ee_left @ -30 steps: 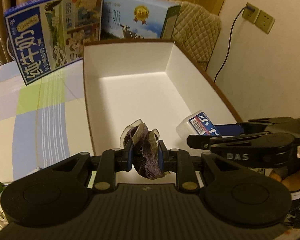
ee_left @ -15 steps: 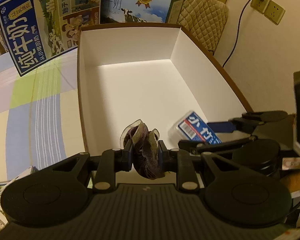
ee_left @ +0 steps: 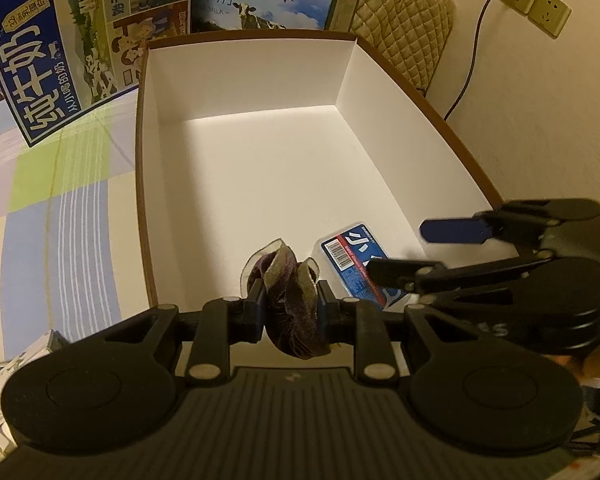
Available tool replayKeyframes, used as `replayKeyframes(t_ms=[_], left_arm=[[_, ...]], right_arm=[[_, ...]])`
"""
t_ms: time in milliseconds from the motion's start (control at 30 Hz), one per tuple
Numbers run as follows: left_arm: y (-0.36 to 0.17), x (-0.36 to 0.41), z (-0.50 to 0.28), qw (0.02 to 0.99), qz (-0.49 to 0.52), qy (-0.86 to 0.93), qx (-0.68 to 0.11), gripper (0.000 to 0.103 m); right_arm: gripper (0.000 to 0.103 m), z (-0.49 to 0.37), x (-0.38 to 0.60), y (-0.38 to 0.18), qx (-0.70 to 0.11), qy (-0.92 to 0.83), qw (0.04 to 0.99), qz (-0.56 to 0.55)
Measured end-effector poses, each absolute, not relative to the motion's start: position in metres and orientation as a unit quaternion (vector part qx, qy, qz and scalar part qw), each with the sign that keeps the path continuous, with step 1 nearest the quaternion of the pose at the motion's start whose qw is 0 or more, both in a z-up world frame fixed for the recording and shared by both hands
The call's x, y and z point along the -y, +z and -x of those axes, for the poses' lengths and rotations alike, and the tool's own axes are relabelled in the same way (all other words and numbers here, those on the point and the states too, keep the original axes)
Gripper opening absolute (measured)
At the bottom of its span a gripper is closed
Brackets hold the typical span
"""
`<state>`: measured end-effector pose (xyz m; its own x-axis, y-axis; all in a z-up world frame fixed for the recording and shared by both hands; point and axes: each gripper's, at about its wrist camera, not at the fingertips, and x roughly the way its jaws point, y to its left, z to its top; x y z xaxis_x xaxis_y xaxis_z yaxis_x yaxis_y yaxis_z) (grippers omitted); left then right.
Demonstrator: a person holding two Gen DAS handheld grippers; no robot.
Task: Organize objects
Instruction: 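Carry both items into the cardboard box and open both grippers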
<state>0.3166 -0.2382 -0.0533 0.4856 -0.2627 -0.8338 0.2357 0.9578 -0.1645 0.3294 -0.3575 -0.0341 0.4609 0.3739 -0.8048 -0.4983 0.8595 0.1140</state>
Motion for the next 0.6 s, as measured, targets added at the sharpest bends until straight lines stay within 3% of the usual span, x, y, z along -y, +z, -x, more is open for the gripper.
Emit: replayKeyframes(t_ms=[167,333,600], left_arm=[[-0.052,0.244,-0.317,0.866,0.008,-0.147,-0.478,0.029],[-0.043,0.241,-0.313,0.874,0.012,-0.152,-0.462,0.054],[-0.022,0.234,-0.294,0.883,0.021,-0.148,-0.446,0.073]], right_arm=[[0.055,-0.327,0.364,-0.023,-0.443,0.249,0.859,0.064],[0.055,-0.321,0.378,-0.011,-0.436,0.246,0.865,0.035],[0.058,-0.298,0.392,0.007,-0.431,0.259,0.864,-0.004]])
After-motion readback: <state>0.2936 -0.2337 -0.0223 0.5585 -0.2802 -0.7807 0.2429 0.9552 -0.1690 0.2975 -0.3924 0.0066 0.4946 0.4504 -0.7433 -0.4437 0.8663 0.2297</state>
